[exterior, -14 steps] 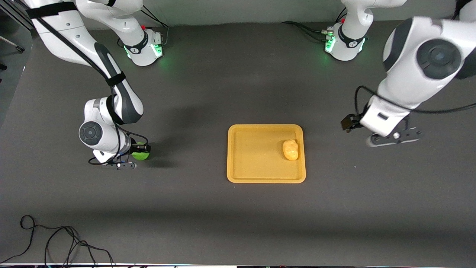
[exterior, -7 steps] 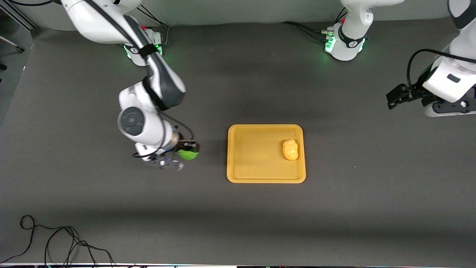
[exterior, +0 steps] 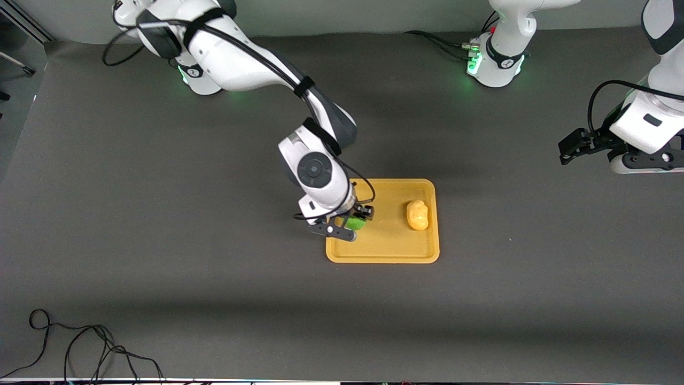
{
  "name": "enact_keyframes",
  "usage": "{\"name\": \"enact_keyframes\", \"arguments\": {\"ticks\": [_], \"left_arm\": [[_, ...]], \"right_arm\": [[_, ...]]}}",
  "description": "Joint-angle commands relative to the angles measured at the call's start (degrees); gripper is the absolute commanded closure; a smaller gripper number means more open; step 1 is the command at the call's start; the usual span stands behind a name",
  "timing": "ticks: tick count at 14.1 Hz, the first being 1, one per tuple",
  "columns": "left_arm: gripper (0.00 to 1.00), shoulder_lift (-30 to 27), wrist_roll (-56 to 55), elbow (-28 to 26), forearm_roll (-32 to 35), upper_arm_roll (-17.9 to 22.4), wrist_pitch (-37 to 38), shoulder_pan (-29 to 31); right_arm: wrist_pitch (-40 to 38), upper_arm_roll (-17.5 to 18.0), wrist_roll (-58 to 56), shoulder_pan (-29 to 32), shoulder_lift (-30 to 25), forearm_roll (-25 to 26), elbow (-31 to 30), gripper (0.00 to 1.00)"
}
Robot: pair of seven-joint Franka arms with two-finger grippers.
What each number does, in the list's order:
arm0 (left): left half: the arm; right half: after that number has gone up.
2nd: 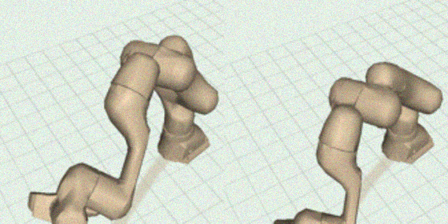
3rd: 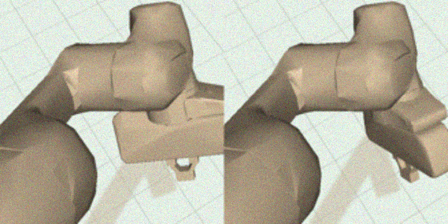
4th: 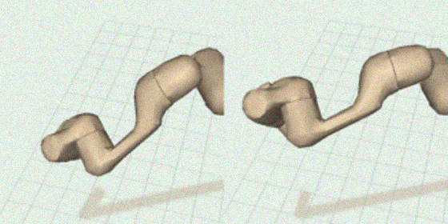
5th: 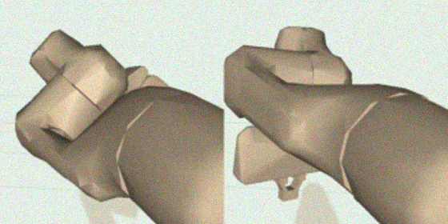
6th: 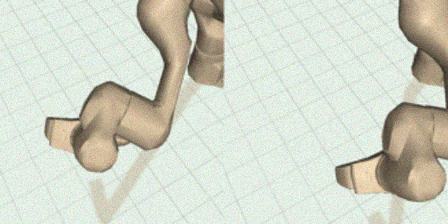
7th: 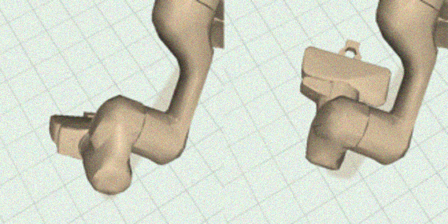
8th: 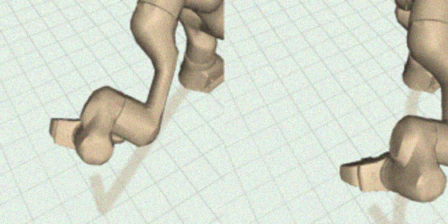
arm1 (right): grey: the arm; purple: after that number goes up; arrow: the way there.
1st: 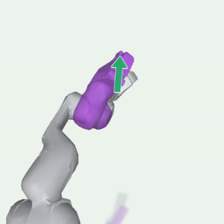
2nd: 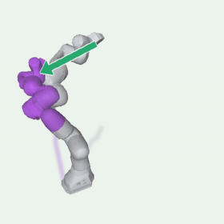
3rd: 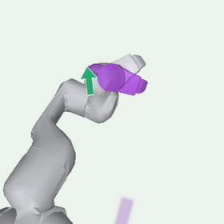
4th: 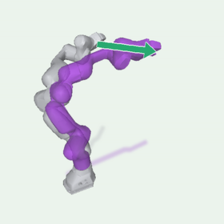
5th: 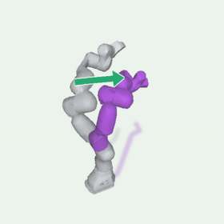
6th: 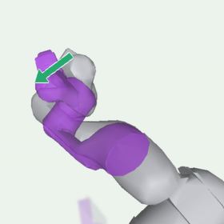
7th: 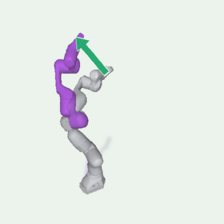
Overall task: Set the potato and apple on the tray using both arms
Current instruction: 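Carry the green apple onto the tray beside the potato with the right gripper, then open the right gripper and withdraw it from the tray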
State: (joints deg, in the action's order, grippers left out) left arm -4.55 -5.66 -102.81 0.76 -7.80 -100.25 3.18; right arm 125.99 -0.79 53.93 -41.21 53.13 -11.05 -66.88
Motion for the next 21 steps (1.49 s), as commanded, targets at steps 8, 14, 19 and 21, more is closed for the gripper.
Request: {"name": "enact_keyframes", "arguments": {"ticks": [8,14,19,21], "left_arm": [[0.00,-2.31,1.09,-2.30,-1.29,-0.20,-1.18,0.43],[0.00,-2.22,0.92,-3.09,-1.37,-0.20,-1.35,0.34],[0.00,-2.22,0.92,-3.27,-1.37,-0.11,-1.18,0.43],[0.00,-2.31,0.92,-3.27,-1.37,-0.11,-1.27,0.43]], "right_arm": [[-3.62,-1.49,2.50,-1.24,0.41,0.23,2.02,0.00],[-10.68,-3.17,-15.74,7.00,-26.11,8.59,-21.68,0.00],[-14.79,-2.82,-23.69,19.47,-41.59,8.59,-31.82,0.00],[-21.72,-1.76,-27.29,24.83,-45.38,8.59,-31.56,0.00]]}}
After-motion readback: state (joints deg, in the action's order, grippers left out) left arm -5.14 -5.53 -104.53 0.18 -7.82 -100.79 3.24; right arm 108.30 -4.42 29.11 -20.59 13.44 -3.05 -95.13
